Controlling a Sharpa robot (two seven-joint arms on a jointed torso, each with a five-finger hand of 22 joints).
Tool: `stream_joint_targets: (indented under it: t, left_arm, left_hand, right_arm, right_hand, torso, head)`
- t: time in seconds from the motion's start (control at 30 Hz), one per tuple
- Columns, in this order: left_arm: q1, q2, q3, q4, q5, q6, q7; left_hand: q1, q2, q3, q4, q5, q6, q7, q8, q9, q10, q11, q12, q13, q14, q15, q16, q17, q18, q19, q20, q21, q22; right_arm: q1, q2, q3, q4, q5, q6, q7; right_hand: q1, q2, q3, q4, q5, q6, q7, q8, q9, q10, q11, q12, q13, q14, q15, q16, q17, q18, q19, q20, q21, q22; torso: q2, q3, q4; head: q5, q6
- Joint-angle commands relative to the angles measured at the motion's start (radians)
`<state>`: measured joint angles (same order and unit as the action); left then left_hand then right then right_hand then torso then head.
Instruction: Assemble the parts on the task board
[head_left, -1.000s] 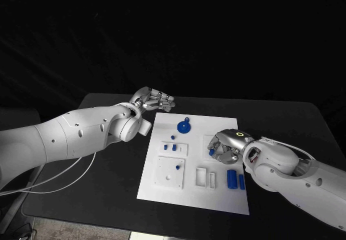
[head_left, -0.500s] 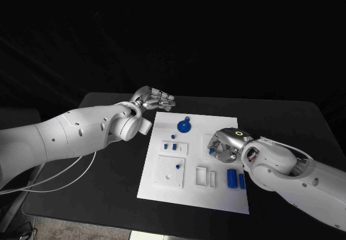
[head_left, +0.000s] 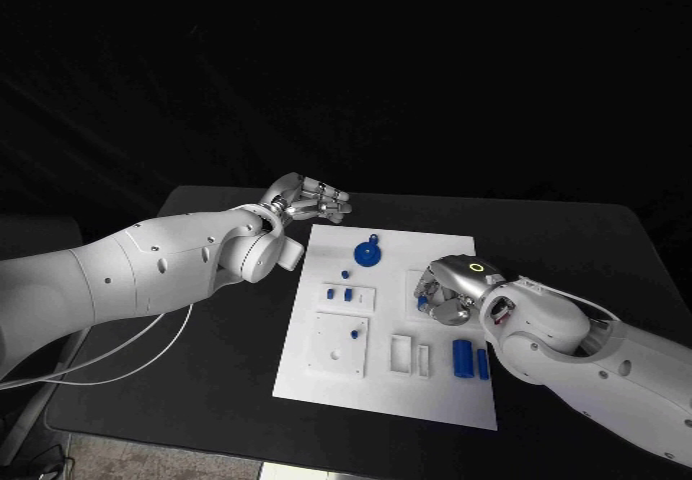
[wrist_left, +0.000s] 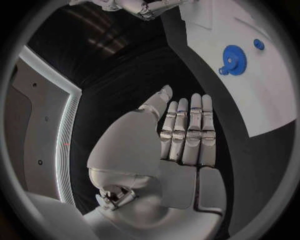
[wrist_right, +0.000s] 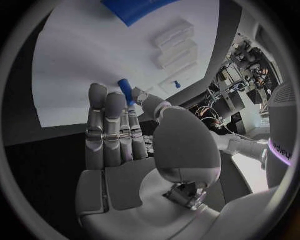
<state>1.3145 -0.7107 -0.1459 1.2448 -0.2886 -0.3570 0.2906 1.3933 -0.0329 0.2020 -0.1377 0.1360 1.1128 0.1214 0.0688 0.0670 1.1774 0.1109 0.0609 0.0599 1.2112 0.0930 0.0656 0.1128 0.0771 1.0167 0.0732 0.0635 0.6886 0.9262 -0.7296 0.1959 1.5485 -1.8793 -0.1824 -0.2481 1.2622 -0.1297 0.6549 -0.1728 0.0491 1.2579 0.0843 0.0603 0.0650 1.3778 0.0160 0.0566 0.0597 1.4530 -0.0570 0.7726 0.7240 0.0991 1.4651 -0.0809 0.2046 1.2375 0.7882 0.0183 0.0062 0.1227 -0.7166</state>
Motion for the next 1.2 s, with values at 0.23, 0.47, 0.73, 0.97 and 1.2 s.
stream_joint_targets:
  t: [0.23, 0.47, 0.73, 0.97, 1.2]
  left_arm:
    - [0.001, 0.001, 0.001, -0.002, 0.005, 0.012, 0.008]
    - [0.001, 0.001, 0.001, -0.009, 0.005, 0.011, 0.010]
    - [0.001, 0.002, 0.001, -0.017, 0.005, 0.011, 0.011]
    - [0.001, 0.006, 0.001, -0.024, 0.005, 0.011, 0.012]
    - [0.001, 0.014, 0.001, -0.030, 0.005, 0.011, 0.012]
  left_hand:
    - [0.000, 0.009, -0.006, -0.002, 0.004, -0.001, 0.003, -0.005, 0.001, -0.006, -0.001, -0.001, -0.001, -0.006, 0.001, -0.003, -0.001, 0.001, 0.009, -0.001, 0.007, -0.001]
    - [0.000, 0.009, -0.006, -0.002, 0.004, -0.001, 0.003, -0.005, 0.001, -0.006, -0.001, -0.001, -0.001, -0.006, 0.001, -0.003, -0.001, 0.001, 0.009, -0.001, 0.007, -0.001]
    - [0.000, 0.009, -0.006, -0.002, 0.004, -0.001, 0.003, -0.005, 0.001, -0.006, -0.001, -0.001, -0.001, -0.006, 0.001, -0.003, -0.001, 0.001, 0.009, -0.001, 0.007, -0.001]
    - [0.000, 0.009, -0.006, -0.002, 0.004, -0.001, 0.003, -0.005, 0.001, -0.006, -0.001, -0.001, -0.001, -0.006, 0.001, -0.003, -0.001, 0.001, 0.009, -0.001, 0.007, -0.001]
    - [0.000, 0.009, -0.006, -0.002, 0.004, -0.001, 0.003, -0.005, 0.001, -0.006, -0.001, -0.001, -0.001, -0.006, 0.001, -0.003, -0.001, 0.001, 0.009, -0.001, 0.007, -0.001]
  right_arm:
    - [-0.001, -0.004, 0.005, 0.012, 0.007, -0.109, 0.006]
    - [-0.001, -0.012, 0.030, 0.032, 0.074, -0.143, 0.022]
    - [-0.001, -0.016, 0.047, 0.071, 0.150, -0.151, 0.042]
    - [-0.006, 0.011, 0.045, 0.095, 0.178, -0.141, 0.063]
    - [-0.018, 0.064, 0.001, 0.112, 0.146, -0.135, 0.077]
  right_hand:
    - [-0.013, 0.007, 0.030, -0.009, 0.001, 0.026, -0.012, 0.004, 0.007, 0.018, -0.005, 0.003, 0.002, 0.002, -0.011, 0.000, 0.006, 0.003, 0.036, -0.011, 0.016, 0.010]
    - [-0.013, 0.007, 0.032, -0.011, 0.001, 0.028, -0.012, 0.004, 0.007, 0.020, -0.005, 0.004, 0.003, 0.002, -0.014, 0.000, 0.006, 0.004, 0.036, -0.013, 0.017, 0.012]
    - [-0.014, 0.010, 0.031, -0.012, 0.001, 0.028, -0.012, 0.004, 0.007, 0.021, -0.005, 0.003, 0.003, 0.002, -0.016, 0.000, 0.007, 0.004, 0.036, -0.015, 0.018, 0.013]
    - [-0.015, 0.018, 0.024, -0.017, 0.001, 0.026, -0.012, 0.004, 0.008, 0.019, -0.005, 0.003, 0.003, 0.001, -0.016, -0.003, 0.008, 0.003, 0.035, -0.015, 0.017, 0.013]
    - [-0.015, 0.018, 0.023, -0.018, 0.001, 0.026, -0.012, 0.004, 0.008, 0.019, -0.005, 0.003, 0.003, 0.002, -0.016, -0.003, 0.008, 0.003, 0.035, -0.015, 0.017, 0.013]
  torso:
    - [-0.001, 0.0002, 0.0003]
    - [-0.001, 0.0003, -0.0013]
    - [-0.001, 0.0003, -0.0016]
    - [-0.002, -0.0005, -0.0009]
    - [-0.001, 0.0000, 0.0007]
  head:
    - [0.005, 0.000]
    - [0.010, -0.003]
    - [0.031, -0.009]
    - [0.065, -0.016]
    - [0.096, -0.023]
